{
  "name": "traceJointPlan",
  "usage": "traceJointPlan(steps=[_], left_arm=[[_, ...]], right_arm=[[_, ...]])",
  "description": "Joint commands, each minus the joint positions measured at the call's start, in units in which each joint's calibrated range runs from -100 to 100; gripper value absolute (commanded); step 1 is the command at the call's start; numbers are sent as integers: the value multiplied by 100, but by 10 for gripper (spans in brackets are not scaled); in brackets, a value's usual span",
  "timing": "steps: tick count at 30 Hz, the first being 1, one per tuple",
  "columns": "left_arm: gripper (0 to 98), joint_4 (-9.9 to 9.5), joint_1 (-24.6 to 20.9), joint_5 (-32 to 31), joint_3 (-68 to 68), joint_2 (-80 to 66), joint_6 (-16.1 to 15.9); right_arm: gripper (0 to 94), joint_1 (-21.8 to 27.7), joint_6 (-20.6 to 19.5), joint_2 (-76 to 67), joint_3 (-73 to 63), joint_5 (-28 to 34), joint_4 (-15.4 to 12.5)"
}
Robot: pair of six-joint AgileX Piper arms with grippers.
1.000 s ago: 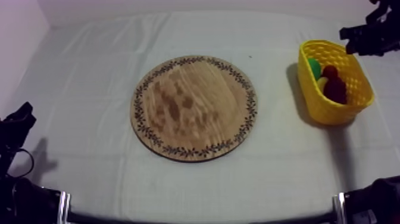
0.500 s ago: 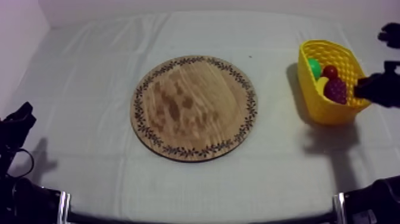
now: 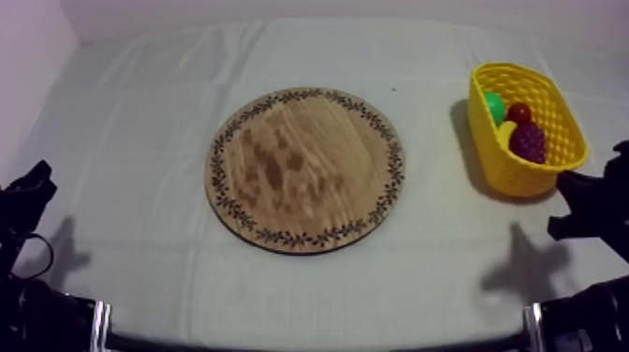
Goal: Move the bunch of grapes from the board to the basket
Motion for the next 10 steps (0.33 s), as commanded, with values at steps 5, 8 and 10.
traceJointPlan(steps=[5, 8, 10], left_arm=[[0, 1, 2, -1, -4, 2, 1], [0, 1, 2, -1, -4, 2, 1], [0, 1, 2, -1, -4, 2, 1]], right_arm=[[3, -262, -175, -767, 182, -164, 320], [3, -357, 38, -839, 224, -199, 338], [3, -379, 58, -858, 241, -209, 343]])
